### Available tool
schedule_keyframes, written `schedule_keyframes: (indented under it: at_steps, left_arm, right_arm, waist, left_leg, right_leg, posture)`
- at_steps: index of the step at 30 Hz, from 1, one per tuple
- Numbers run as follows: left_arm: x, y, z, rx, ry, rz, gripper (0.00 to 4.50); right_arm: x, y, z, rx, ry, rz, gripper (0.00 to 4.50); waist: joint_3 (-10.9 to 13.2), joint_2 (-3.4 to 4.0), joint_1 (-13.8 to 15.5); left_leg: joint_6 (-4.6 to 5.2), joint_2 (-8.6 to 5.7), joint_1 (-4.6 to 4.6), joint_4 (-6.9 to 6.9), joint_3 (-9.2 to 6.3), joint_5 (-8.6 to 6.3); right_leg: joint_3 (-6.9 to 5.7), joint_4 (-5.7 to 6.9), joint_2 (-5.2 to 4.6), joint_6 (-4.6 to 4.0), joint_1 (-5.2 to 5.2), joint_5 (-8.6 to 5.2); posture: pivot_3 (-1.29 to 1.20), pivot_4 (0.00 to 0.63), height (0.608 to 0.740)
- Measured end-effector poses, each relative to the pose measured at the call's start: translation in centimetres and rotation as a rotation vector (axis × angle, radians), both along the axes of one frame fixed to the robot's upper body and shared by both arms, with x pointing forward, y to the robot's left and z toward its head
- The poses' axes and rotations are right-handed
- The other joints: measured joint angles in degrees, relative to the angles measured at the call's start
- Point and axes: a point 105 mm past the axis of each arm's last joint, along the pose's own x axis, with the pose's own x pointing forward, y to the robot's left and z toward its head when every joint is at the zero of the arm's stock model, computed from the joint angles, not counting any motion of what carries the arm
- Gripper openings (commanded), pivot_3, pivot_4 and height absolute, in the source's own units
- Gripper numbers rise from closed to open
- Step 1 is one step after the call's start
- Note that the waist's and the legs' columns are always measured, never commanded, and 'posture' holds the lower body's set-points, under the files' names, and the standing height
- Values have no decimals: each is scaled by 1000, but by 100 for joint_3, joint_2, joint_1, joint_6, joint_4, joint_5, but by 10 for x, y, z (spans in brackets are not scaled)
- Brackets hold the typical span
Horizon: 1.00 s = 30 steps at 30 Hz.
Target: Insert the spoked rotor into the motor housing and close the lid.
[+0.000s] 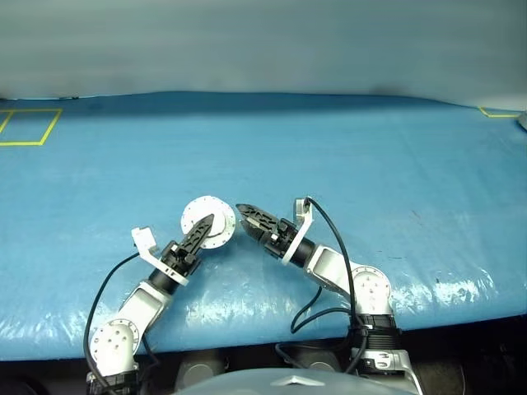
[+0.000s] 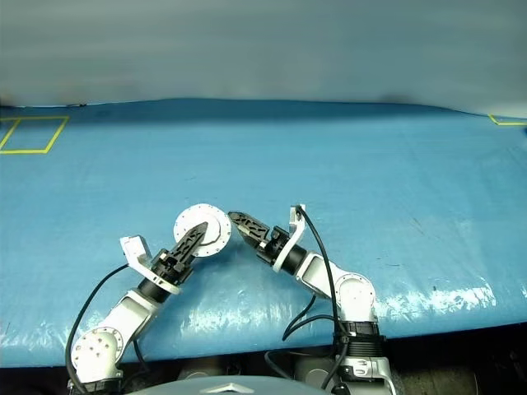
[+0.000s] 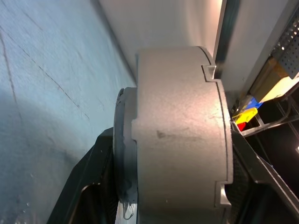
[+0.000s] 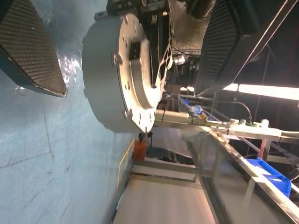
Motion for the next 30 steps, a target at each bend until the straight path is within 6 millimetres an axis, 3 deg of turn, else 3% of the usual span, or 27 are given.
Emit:
schedule_keyframes:
  at_steps: [4,7,10,11,16,24,25,28,30]
  left_arm:
    - [11,24,10,23,-36,134,2580]
    - [24,64,15,102,-43,372,2580]
    - [25,103,2,195,9,549,2580]
    - [24,106,-5,212,38,559,2580]
    - [30,108,-24,227,101,564,2580]
    - [35,97,-27,205,96,496,2580]
    - [35,97,-27,210,99,497,3110]
    - [38,99,-25,236,99,514,3963]
    - [40,102,-23,251,103,540,3963]
  right_arm:
    - [1,-2,-2,-17,-3,-5,4452]
    - [2,-5,-8,-92,-24,-18,4452]
    - [9,-11,-17,-252,-107,-79,4452]
    - [12,-14,-19,-263,-123,-114,4452]
    - [13,-16,-11,-242,-204,-163,4452]
    - [14,-18,-12,-294,-263,-184,4452]
    - [13,-17,-13,-300,-267,-182,4500]
    - [11,-16,-15,-312,-268,-175,4500]
    - [10,-15,-16,-318,-267,-171,4500]
  waist:
    - [0,-1,-1]
    - [-1,-4,-1]
    - [-2,-7,2]
    - [-3,-9,23]
    - [-4,-31,81]
    - [-6,-36,62]
    - [-6,-36,62]
    - [-9,-31,62]
    - [-10,-29,51]
  left_leg:
    - [0,-1,0,1,2,0]
    - [0,-6,1,1,3,0]
    - [0,-13,0,-1,4,0]
    - [0,-11,-2,0,4,0]
    - [0,-6,-9,8,3,0]
    - [-6,-5,1,8,2,3]
    - [-6,-5,2,8,2,4]
    - [-9,-4,23,6,3,5]
    - [-16,-3,32,5,3,9]
  right_leg:
    - [2,-1,-1,2,1,1]
    - [1,-1,4,4,1,4]
    - [0,-4,6,15,1,9]
    - [-1,-7,5,17,1,10]
    - [-5,-11,2,26,2,15]
    - [-4,0,4,22,5,14]
    - [-4,1,4,21,6,14]
    - [-4,4,4,18,22,12]
    - [-4,6,7,-12,28,0]
  posture:
    - [0,150,740]
    - [0,150,740]
    - [0,150,740]
    - [0,150,740]
    - [0,150,740]
    - [0,150,740]
    - [0,150,740]
    - [0,150,740]
    - [0,150,740]
